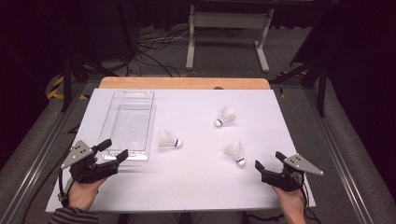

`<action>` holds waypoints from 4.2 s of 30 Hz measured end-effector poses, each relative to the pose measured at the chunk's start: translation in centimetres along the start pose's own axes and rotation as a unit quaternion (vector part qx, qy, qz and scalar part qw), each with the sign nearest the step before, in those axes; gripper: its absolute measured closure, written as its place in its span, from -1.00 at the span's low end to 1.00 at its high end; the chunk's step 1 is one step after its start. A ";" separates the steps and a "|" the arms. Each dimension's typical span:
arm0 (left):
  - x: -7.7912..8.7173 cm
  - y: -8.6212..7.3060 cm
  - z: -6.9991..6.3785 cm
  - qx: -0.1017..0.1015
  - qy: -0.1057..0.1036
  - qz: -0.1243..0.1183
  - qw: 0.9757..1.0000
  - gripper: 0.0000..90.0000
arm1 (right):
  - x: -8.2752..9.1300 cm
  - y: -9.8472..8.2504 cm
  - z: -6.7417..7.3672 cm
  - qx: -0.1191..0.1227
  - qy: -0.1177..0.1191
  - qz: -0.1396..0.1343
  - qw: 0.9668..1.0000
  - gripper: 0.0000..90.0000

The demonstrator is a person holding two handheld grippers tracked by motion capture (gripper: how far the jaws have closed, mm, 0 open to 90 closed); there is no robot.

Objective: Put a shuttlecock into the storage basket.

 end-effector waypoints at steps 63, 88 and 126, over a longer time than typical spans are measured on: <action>-8.2 3.4 -5.5 -0.025 -0.049 0.040 0.998 -0.46 | -0.2 -0.2 0.1 0.002 0.007 0.007 1.000 -0.78; -10.3 4.8 -6.1 -0.024 -0.039 0.131 0.990 -0.42 | -0.3 -0.2 0.1 0.002 0.008 0.008 1.000 -0.78; -13.3 4.0 -6.0 -0.030 0.003 0.298 0.954 -0.01 | -0.3 -0.2 0.2 0.006 0.010 0.011 1.000 -0.78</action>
Point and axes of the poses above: each handheld gripper's, and its own axes: x roughly backward along the jaws, y roughly out of its top, z roughly to its left, the point moved 7 cm from there along -x, roughly forward along the jaws, and after that the axes turned 7 degrees about y, right-handed, at the moved point
